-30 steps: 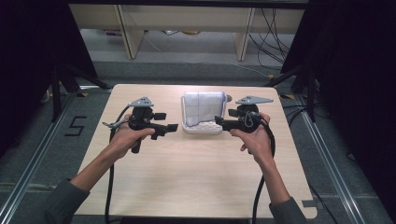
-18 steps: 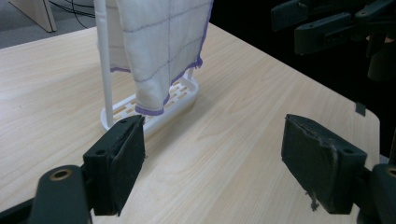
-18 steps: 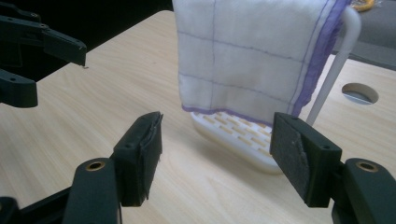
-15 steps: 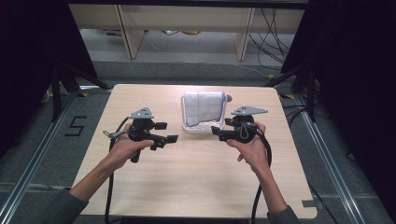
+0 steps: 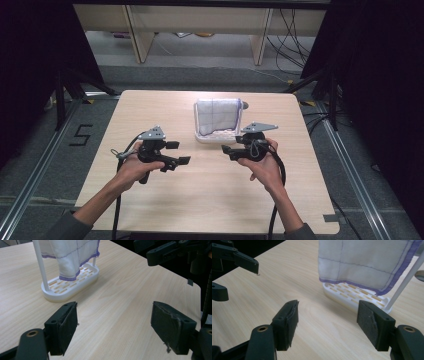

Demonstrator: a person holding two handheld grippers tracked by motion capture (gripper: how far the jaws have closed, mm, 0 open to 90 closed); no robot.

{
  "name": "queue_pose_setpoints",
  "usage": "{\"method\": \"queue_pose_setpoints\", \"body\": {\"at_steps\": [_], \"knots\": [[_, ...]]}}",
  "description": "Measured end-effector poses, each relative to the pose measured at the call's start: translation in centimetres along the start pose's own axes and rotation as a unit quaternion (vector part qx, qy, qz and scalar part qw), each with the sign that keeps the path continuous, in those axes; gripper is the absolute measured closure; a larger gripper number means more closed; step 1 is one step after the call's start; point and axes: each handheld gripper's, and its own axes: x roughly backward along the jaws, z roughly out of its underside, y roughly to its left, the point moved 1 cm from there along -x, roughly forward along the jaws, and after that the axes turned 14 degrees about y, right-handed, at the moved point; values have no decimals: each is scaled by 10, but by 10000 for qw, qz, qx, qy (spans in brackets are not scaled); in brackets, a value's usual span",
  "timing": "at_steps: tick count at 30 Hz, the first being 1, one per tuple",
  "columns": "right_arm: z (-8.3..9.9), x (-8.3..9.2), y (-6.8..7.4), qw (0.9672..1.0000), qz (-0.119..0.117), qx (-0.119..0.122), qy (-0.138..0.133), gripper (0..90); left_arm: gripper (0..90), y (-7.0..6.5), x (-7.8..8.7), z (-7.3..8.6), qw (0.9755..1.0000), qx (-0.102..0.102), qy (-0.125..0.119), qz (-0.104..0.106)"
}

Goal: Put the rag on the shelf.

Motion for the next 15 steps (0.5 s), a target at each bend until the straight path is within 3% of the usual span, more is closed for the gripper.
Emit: {"method": "queue_pose_setpoints", "body": {"at_steps": [5,10,11,13,15], "knots": [[2,-2,-1,9998,-151,93,-22,345,210,-2,-5,6,10000,5,63,-39],[6,0,0,9999,-171,-22,-15,342,210,-5,-8,11,9998,-77,161,-23],[6,0,-1,9999,-145,60,-11,342,210,-7,-10,14,9998,-96,191,8],[9,-2,2,9999,-140,-37,30,339,209,-10,-11,18,9997,-121,213,-5],[12,-3,2,9998,-180,13,120,338,208,-12,-10,21,9996,-150,230,-40]]}}
